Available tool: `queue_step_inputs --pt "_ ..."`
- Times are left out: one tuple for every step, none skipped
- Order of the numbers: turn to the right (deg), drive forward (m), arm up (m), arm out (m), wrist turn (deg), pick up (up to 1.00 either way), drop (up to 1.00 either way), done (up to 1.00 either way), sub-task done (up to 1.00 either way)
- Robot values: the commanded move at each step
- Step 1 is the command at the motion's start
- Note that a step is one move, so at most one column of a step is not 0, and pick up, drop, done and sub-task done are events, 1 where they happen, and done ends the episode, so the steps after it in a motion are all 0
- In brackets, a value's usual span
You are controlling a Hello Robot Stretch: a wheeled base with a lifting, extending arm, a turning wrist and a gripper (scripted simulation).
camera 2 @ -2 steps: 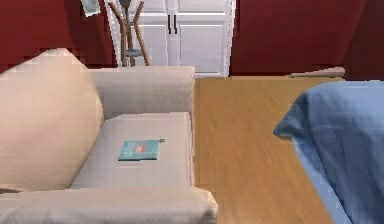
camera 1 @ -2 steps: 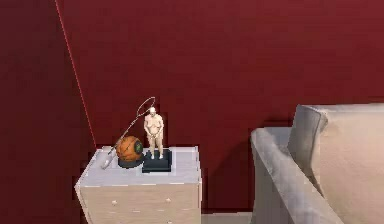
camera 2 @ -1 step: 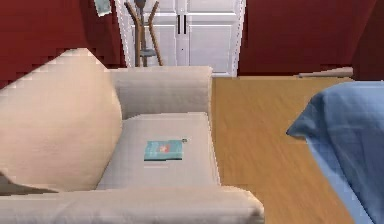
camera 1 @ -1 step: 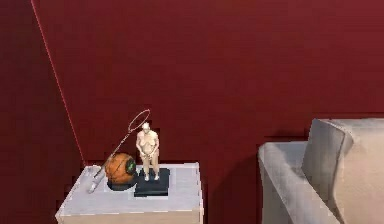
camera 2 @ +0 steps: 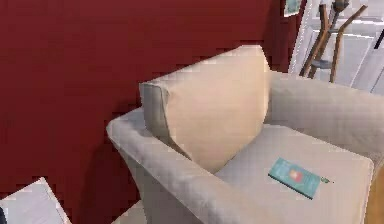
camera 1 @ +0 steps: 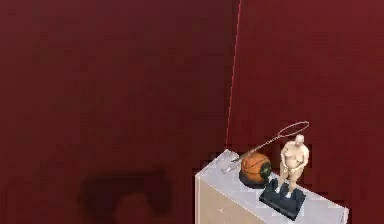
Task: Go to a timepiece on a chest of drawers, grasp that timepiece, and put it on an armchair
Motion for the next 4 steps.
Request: queue_step_inputs --pt "-45.0 0.00 0.00 0.00 0.0 0.00 0.00 0.00 0.00" --pt "-21.0 0.00 0.00 0.00 0.0 0.00 0.00 0.00 0.00" --pt "0.0 0.00 0.50 0.00 0.0 0.00 0.00 0.00 0.00" --pt "0.0 0.00 0.28 0.00 0.0 0.00 0.00 0.00 0.00"
